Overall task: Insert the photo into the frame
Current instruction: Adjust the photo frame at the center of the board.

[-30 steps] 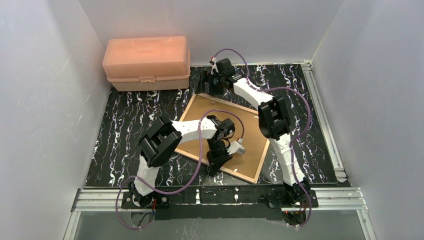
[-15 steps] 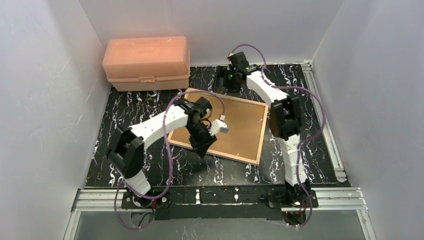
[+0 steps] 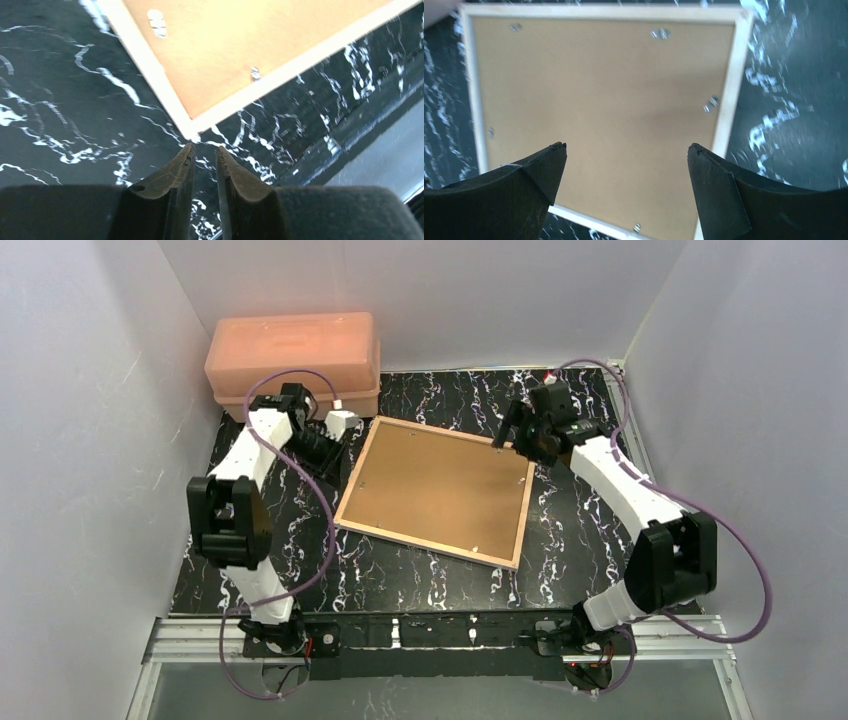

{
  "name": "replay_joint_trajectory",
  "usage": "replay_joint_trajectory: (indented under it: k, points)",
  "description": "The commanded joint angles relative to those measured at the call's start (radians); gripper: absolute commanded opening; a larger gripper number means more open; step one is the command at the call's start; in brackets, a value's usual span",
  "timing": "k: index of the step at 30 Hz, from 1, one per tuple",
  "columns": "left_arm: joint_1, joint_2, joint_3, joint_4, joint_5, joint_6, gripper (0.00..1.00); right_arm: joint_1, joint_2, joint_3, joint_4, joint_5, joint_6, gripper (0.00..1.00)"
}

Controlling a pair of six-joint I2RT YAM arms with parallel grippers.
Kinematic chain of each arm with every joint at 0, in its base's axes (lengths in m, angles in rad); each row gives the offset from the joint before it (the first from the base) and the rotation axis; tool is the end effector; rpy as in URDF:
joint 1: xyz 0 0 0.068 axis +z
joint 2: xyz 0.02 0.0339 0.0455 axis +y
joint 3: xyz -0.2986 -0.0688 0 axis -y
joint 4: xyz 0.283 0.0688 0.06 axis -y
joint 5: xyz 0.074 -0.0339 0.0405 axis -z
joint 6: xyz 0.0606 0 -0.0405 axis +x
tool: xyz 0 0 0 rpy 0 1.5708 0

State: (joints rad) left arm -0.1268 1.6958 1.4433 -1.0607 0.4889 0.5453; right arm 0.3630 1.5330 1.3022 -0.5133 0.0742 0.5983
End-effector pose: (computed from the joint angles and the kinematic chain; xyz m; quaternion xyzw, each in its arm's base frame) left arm 0.3721 -0.0761 0.2739 0.3467 0.8982 -0.2089 0.1718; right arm 0.3726 0.1367 0.3145 0.1222 0.9071 0.1555 0.3716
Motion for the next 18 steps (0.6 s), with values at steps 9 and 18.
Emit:
replay_joint_trajectory:
  k: [9,18]
  points:
    - [0.092,0.239,0.069,0.166,0.033,-0.168,0.24,-0.004,-0.215,-0.269,0.041,-0.056,0.064,0.99]
    - [0.092,0.363,0.098,0.216,0.019,-0.251,0.32,-0.008,-0.223,-0.298,0.057,-0.121,0.073,0.99]
